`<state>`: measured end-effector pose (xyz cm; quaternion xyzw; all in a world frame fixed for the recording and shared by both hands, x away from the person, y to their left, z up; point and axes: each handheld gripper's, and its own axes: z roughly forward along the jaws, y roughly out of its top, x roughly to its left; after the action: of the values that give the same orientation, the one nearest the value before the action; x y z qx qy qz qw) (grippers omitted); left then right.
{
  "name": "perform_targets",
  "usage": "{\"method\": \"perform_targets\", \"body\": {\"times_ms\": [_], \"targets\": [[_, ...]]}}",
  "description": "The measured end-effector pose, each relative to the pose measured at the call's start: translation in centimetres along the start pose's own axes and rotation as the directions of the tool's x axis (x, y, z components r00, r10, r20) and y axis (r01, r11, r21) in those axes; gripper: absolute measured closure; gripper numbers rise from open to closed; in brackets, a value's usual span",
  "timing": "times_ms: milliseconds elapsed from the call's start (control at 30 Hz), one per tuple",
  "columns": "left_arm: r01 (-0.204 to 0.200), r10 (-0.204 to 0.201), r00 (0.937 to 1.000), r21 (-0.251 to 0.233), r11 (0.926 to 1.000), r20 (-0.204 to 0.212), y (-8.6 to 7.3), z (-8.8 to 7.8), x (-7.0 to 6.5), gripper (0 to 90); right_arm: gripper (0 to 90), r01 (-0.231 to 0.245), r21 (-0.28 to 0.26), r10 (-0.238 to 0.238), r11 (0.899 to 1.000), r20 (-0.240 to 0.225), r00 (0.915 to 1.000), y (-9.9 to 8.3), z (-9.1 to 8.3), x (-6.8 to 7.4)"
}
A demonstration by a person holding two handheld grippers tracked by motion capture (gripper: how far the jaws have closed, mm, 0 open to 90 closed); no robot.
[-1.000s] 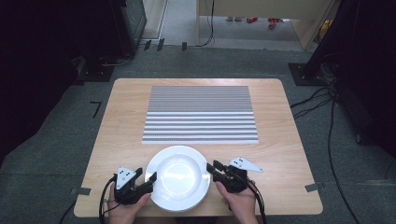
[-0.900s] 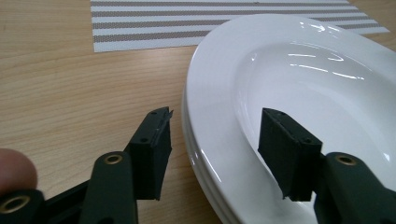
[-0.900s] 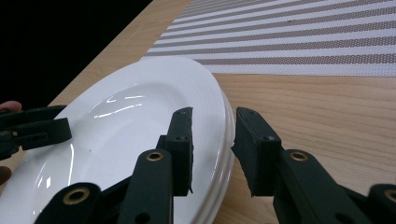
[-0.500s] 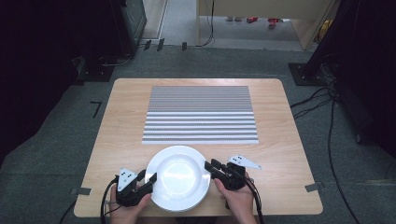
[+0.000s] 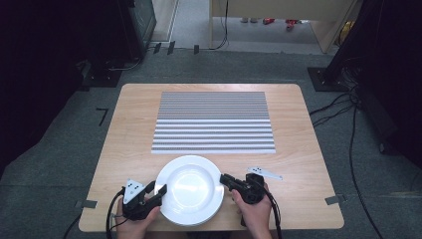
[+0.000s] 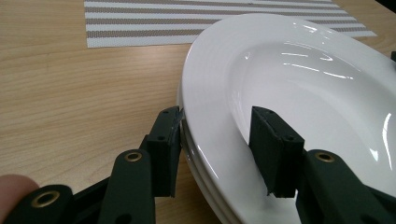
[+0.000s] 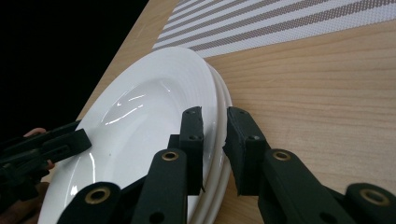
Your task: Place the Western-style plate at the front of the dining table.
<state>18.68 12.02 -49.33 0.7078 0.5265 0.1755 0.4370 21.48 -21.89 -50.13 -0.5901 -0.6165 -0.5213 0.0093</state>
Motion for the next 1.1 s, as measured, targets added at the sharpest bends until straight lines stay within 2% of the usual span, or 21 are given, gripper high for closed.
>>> {"method": "perform_targets", "body": {"times_ms": [67,100,133,433,500,600,700,733,800,900,1033,1100], "targets": [[0.000,0.000,1.0000,-0.002,1.0000,0.000,0.0,0.0,0.0,55.1,81.1,-0.019,0.002,0.019,1.000,-0.005,0.9998,0.0,-0.2,-0.1],[0.005,-0.005,1.0000,-0.003,1.0000,0.000,-0.1,0.0,0.0,55.2,80.3,-0.031,0.014,0.031,0.999,-0.033,0.9990,0.1,-0.3,-0.1],[0.010,-0.010,0.9999,-0.005,0.9999,0.003,-0.1,0.0,0.1,55.3,80.9,-0.047,0.021,0.048,0.999,-0.038,0.9981,0.1,-0.3,-0.1],[0.025,-0.025,0.9996,-0.007,0.9997,0.012,-0.1,0.0,0.2,55.5,81.1,-0.028,0.012,0.029,1.000,-0.017,0.9995,-0.1,-0.2,0.4],[0.031,-0.031,0.9993,-0.006,0.9995,0.019,-0.1,0.0,0.3,55.4,81.0,-0.056,0.014,0.056,0.998,-0.025,0.9981,-0.1,-0.2,0.4],[0.057,-0.056,0.9978,-0.008,0.9984,0.036,0.0,0.0,0.6,55.5,80.7,-0.071,0.014,0.071,0.997,-0.039,0.9967,-0.1,-0.3,0.5],[0.057,-0.056,0.9978,-0.004,0.9984,0.035,-0.1,0.0,0.6,55.4,79.7,-0.096,0.021,0.098,0.995,-0.076,0.9923,-0.2,-0.3,0.8],[0.057,-0.056,0.9978,-0.004,0.9984,0.034,-0.1,0.0,0.6,55.4,79.4,-0.096,0.012,0.096,0.995,-0.079,0.9922,-0.3,-0.4,1.1],[0.066,-0.066,0.9971,-0.002,0.9978,0.039,-0.1,0.0,0.6,55.2,79.0,-0.064,-0.001,0.064,0.998,-0.076,0.9950,-0.2,-0.6,1.8],[0.069,-0.069,0.9966,-0.002,0.9976,0.045,-0.1,0.0,0.7,54.6,79.5,-0.034,-0.013,0.033,0.999,-0.076,0.9966,-0.2,-0.5,1.9],[0.074,-0.074,0.9960,-0.001,0.9973,0.050,-0.1,0.0,0.7,53.5,80.0,0.006,-0.041,-0.010,0.999,-0.114,0.9935,-0.2,-0.5,2.1],[0.083,-0.083,0.9951,-0.002,0.9965,0.054,-0.1,0.0,0.8,53.6,79.7,0.024,-0.051,-0.030,0.998,-0.118,0.9925,-0.2,-0.5,2.2]]}}
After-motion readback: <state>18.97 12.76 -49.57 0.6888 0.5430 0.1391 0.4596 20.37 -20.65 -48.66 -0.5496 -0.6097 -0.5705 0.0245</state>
